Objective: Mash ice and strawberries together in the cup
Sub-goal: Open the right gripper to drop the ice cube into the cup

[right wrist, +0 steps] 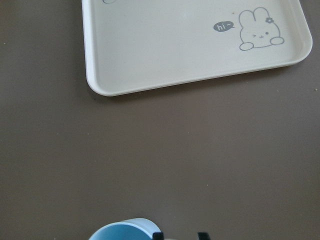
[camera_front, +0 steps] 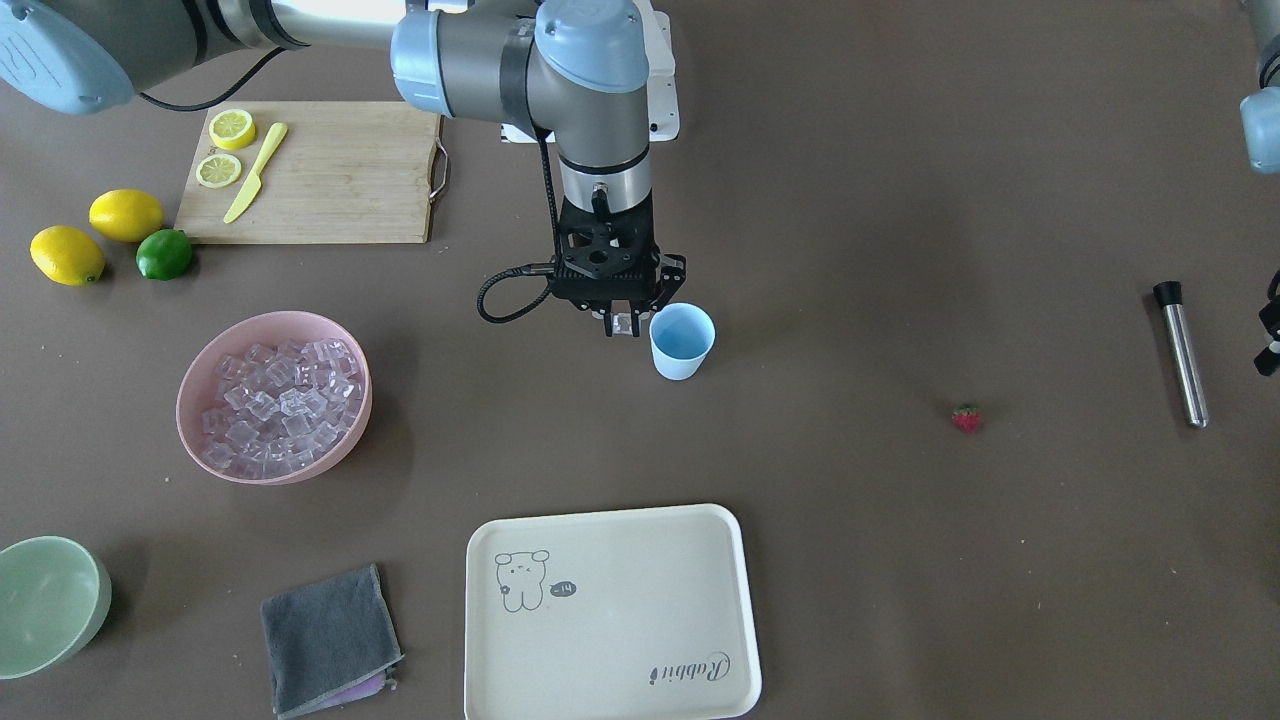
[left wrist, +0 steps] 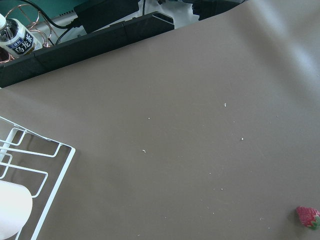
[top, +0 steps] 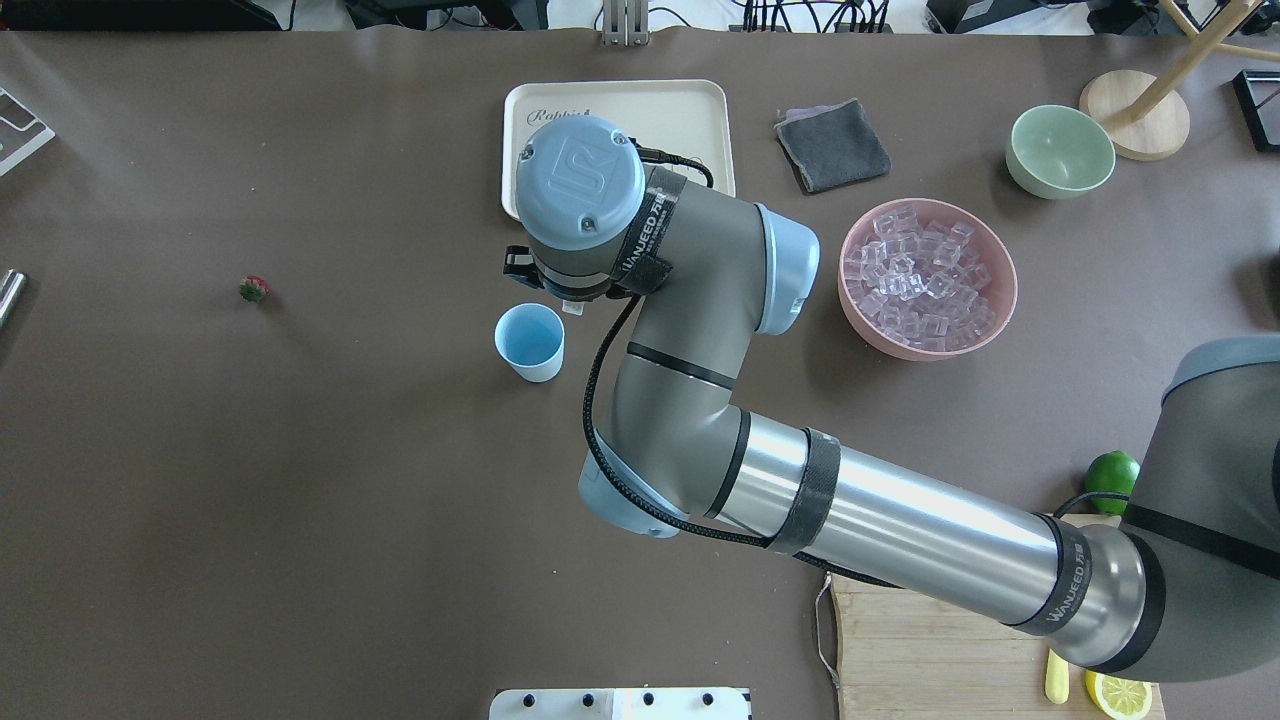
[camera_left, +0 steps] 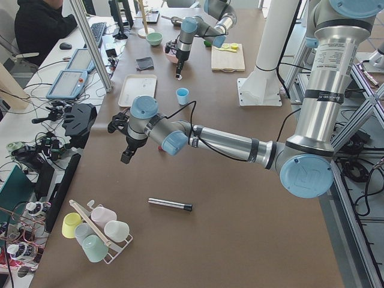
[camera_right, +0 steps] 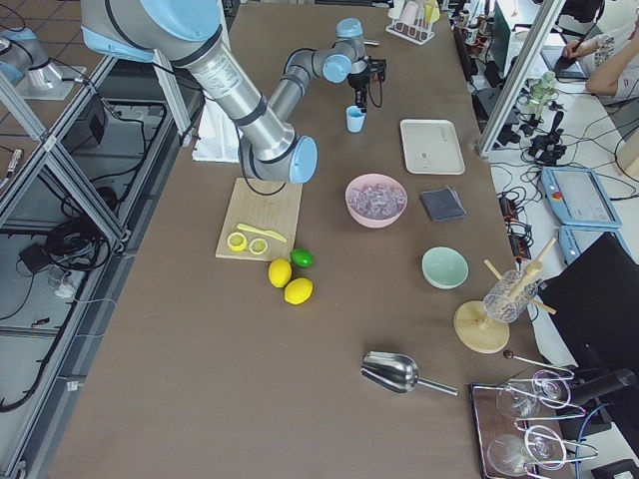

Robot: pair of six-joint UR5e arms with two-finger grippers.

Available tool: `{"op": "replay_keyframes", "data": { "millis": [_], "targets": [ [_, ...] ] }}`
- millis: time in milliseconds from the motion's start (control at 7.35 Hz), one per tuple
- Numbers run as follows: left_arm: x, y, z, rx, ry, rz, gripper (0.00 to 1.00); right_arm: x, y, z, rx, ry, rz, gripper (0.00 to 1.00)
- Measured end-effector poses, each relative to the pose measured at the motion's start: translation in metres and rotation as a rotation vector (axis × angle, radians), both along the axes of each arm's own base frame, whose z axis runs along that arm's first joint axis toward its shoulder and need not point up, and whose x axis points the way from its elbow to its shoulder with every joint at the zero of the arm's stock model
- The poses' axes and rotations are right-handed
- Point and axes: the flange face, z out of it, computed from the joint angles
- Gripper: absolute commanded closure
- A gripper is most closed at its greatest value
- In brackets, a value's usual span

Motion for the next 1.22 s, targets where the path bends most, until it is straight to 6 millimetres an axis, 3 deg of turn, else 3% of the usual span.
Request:
{"op": "replay_keyframes", "data": {
  "millis": [272,408,544,680,816,1088,1224],
  "targets": [
    [0.001,-0.001,0.002,-0.007,0.003,-0.004,0.02,-0.028,0.012,-0.005,0.026,-0.003,0.005,1.00],
    [0.001,-0.001,0.003,-0.009,0.003,-0.004,0.02,-0.038,0.015,-0.008,0.028,-0.004,0.004,0.90],
    [0.000,0.000,0.004,-0.011,0.002,-0.004,0.02,-0.043,0.018,-0.009,0.027,-0.004,0.005,0.39],
    [0.000,0.000,0.004,-0.010,0.002,-0.004,0.02,-0.047,0.019,-0.007,0.026,0.000,0.003,0.13],
    [0.000,0.002,0.005,-0.005,0.003,-0.005,0.02,-0.049,0.019,-0.004,0.025,0.004,0.001,0.02],
    [-0.001,0.006,0.010,0.001,0.005,-0.006,0.03,-0.041,0.011,-0.006,0.029,0.004,-0.003,0.02],
    [-0.001,0.006,0.012,0.000,0.005,-0.005,0.02,-0.008,-0.010,-0.015,0.012,-0.013,-0.023,0.02]
  ]
}}
